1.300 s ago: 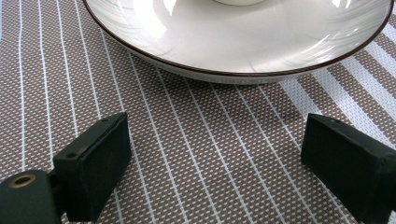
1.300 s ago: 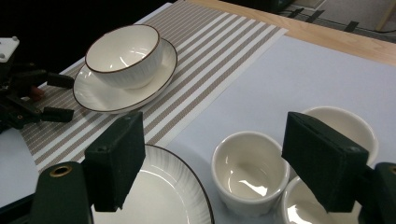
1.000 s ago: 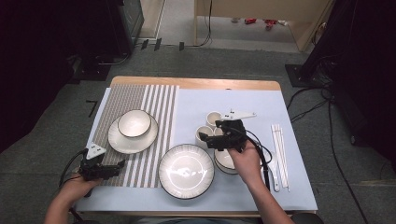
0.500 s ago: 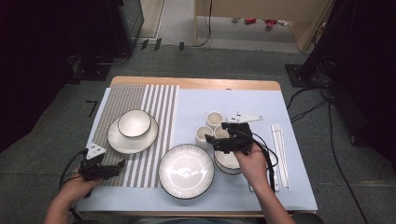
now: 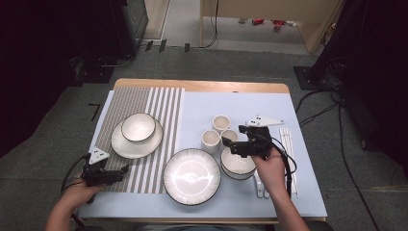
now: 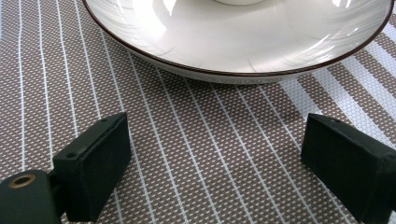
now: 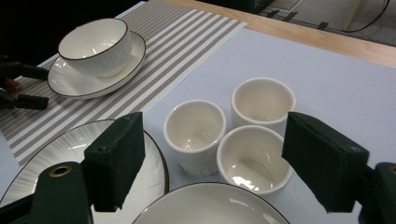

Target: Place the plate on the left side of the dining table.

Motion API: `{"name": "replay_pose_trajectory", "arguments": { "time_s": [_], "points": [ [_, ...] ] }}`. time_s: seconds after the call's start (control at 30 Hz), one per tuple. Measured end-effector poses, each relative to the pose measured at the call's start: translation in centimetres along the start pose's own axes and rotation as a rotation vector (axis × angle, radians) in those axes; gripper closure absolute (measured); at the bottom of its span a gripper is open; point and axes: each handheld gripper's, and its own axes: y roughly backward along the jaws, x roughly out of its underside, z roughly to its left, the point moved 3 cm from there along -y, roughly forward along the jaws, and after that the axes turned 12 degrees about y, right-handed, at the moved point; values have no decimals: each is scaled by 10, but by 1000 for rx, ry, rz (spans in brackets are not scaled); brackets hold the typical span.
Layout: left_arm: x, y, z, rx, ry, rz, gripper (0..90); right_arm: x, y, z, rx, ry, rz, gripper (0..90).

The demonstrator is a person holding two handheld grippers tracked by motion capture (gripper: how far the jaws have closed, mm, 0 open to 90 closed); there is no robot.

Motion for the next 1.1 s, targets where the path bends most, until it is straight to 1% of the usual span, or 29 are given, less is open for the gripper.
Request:
{"name": "replay_pose_trajectory", "arguments": {
  "time_s": [0.1, 0.27, 0.37, 0.53, 0.57, 0.63, 0.8, 0.97, 1.1],
  "points": [
    [0, 0, 0, 0, 0, 0, 84, 2, 2, -2, 1, -5, 4, 212],
    [0, 0, 0, 0, 0, 0, 84, 6, 4, -2, -6, 3, 10, 212],
    [0, 0, 0, -1, -1, 0, 84, 7, 6, -3, -3, 2, 15, 212],
    [0, 0, 0, -1, -1, 0, 84, 11, 9, -6, 7, 19, 31, 212],
    [0, 0, 0, -1, -3, 2, 84, 13, 12, -7, 11, 10, 34, 212],
    [0, 0, 0, -1, -2, 1, 84, 16, 14, -8, 14, 15, 34, 212],
    [0, 0, 0, -1, -2, 1, 84, 19, 17, -9, 13, 21, 41, 212],
    [0, 0, 0, -1, -3, 1, 84, 24, 20, -11, 23, 20, 47, 212],
    [0, 0, 0, -1, -2, 1, 84, 30, 24, -16, 42, 18, 50, 213]
  ]
}}
